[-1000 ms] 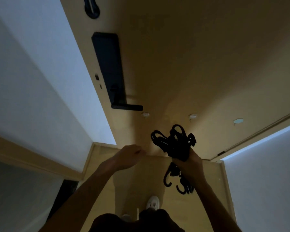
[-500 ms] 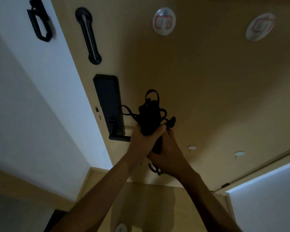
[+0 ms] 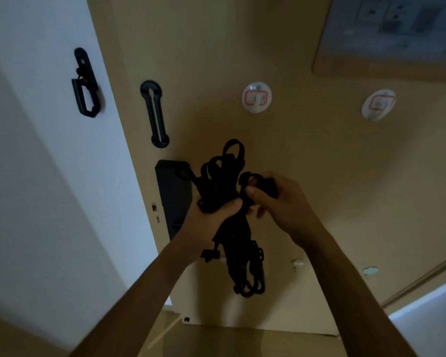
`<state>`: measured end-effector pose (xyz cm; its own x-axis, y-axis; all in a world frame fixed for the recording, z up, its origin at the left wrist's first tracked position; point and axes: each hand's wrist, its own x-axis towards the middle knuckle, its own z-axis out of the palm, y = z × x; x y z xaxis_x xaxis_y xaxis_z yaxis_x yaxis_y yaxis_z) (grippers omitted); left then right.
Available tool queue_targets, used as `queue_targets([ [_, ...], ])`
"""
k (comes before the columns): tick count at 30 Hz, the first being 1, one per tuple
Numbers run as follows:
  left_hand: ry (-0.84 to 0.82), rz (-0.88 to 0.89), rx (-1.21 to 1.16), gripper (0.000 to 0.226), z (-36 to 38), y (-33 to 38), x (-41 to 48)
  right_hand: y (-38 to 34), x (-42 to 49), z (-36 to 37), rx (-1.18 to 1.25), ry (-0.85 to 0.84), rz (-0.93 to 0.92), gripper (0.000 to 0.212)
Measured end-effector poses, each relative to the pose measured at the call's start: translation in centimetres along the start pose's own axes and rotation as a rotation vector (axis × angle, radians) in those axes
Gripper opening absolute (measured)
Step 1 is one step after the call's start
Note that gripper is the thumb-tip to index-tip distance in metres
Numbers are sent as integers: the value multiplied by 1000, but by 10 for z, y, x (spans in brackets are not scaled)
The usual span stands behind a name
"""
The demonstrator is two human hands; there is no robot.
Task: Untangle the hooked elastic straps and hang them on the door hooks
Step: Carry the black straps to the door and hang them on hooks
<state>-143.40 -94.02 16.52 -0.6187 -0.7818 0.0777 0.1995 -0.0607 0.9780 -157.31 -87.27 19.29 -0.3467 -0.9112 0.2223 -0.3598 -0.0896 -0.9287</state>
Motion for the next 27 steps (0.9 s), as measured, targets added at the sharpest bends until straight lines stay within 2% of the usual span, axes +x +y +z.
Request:
queue_targets([
  [5,101,14,21,17,-26,12,5,-7,10,-11,77,139,2,9],
  [9,179,21,44,19,-41,23,10,-21,20,-21,36,103,-41,19],
  [12,196,79,126,19,-43,37,16,-38,27,-24,-51,40,-123,8],
  [14,181,126,140,18,-37,51,19,-51,32,-25,-112,-27,-172,5],
  [18,100,217,167,8,-21,84,28,-80,42,-21,-121,-98,-223,13],
  [23,-81,291,376,26,-11,112,42,-105,55,-15,-197,-65,-290,15],
  [27,-73,310,467,35,-13,126,53,-115,65,-18,-219,-55,-310,18],
])
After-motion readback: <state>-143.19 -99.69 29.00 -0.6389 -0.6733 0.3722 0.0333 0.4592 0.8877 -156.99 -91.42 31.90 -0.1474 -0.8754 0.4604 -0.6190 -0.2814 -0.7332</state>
